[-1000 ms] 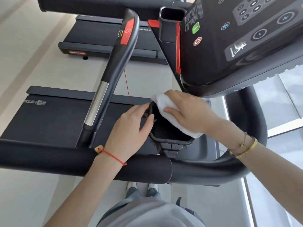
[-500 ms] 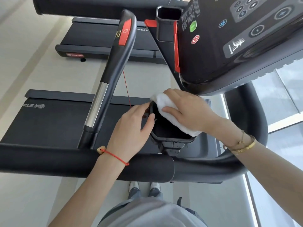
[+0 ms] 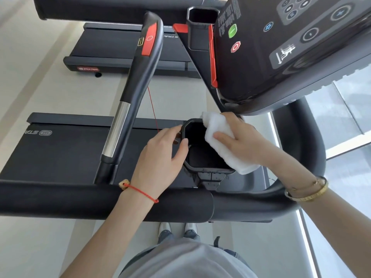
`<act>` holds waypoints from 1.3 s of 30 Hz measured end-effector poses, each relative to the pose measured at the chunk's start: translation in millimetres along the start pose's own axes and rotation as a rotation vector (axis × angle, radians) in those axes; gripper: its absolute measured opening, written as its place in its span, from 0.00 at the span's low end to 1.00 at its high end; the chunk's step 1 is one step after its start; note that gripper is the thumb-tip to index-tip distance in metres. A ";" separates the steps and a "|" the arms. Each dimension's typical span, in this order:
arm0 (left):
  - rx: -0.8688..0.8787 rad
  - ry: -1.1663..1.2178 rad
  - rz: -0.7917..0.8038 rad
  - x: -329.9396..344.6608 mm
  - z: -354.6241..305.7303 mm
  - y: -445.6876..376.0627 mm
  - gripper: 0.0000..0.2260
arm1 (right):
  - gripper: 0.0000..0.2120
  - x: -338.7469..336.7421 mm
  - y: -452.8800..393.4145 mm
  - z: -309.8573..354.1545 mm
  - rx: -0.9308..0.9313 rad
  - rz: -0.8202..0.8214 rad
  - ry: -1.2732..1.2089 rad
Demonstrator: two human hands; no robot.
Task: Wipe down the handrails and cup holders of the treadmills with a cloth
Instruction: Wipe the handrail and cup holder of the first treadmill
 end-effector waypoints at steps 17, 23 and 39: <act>0.034 0.026 -0.022 -1.0 -1.3 -1.0 0.14 | 0.05 1.7 29.6 3.4 0.076 -0.054 0.128; 0.033 0.020 -0.023 -1.0 -1.3 -0.7 0.14 | 0.25 12.2 22.6 -11.3 0.244 0.055 0.168; -0.015 -0.037 -0.014 -1.4 0.7 0.6 0.17 | 0.15 0.7 2.2 -4.5 0.061 -0.014 0.083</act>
Point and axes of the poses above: each hand's wrist, its own y-axis away from the middle knuckle, its own x-axis out of the palm, z = x × y, the point moved 8 cm from there along -y, towards the middle knuckle, and after that the axes turned 7 degrees about -z, right-handed, at the moved point
